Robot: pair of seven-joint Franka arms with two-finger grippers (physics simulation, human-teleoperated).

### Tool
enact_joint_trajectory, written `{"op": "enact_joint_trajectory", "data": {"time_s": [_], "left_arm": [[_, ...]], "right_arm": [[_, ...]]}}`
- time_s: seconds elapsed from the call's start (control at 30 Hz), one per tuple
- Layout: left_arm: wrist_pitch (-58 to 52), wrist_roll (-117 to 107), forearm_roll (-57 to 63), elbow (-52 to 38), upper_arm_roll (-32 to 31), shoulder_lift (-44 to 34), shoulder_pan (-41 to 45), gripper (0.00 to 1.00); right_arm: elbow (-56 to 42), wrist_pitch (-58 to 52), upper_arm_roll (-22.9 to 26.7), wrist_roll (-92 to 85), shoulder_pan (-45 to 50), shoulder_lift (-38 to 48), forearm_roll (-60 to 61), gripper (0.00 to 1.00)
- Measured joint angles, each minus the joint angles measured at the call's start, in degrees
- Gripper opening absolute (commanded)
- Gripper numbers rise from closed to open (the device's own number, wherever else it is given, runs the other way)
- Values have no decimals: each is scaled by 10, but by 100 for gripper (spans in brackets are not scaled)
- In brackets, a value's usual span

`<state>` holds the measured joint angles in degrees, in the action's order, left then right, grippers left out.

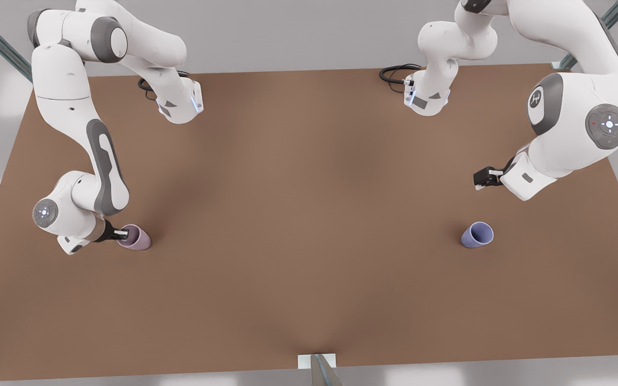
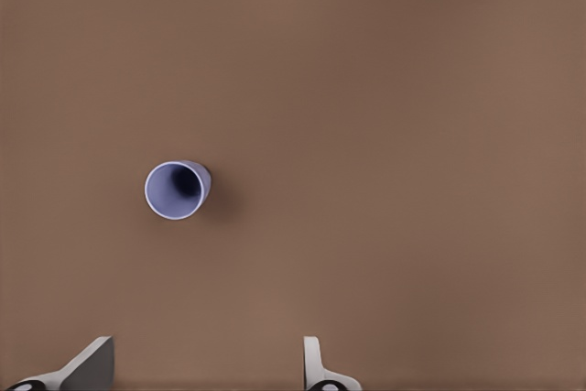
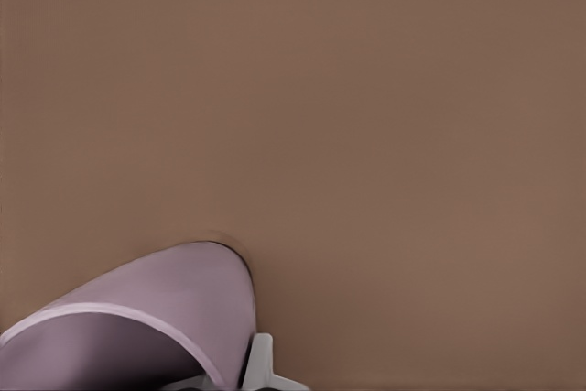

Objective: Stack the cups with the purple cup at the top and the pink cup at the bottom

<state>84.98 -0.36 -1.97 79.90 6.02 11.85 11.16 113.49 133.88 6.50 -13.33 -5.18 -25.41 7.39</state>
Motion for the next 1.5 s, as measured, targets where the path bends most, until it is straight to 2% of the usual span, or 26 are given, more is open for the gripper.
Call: {"op": "enact_joint_trajectory", "data": {"time_s": [0.17,0.43,0.83,1.1,1.27,1.43,1.47,1.5], "left_arm": [[-1,0,0,0,0,1,0,100],[-1,-1,0,0,-1,0,0,100],[-1,-2,1,0,-1,1,1,100],[-2,-3,2,3,0,4,2,100],[33,-2,14,12,5,63,-9,100],[140,8,14,20,3,150,-89,100],[161,13,11,20,3,168,-109,100],[181,18,9,18,3,186,-126,100]], "right_arm": [[-5,-11,0,-4,19,48,0,21],[-47,-56,1,3,175,61,-1,21],[-171,-73,-7,156,413,-29,0,21],[-258,-75,-12,304,500,-111,0,21],[-267,-69,-16,380,516,-139,-1,21],[-266,-62,-16,437,518,-152,-1,21],[-265,-61,-16,447,518,-154,-1,25],[-265,-60,-16,457,518,-155,-1,100]]}}
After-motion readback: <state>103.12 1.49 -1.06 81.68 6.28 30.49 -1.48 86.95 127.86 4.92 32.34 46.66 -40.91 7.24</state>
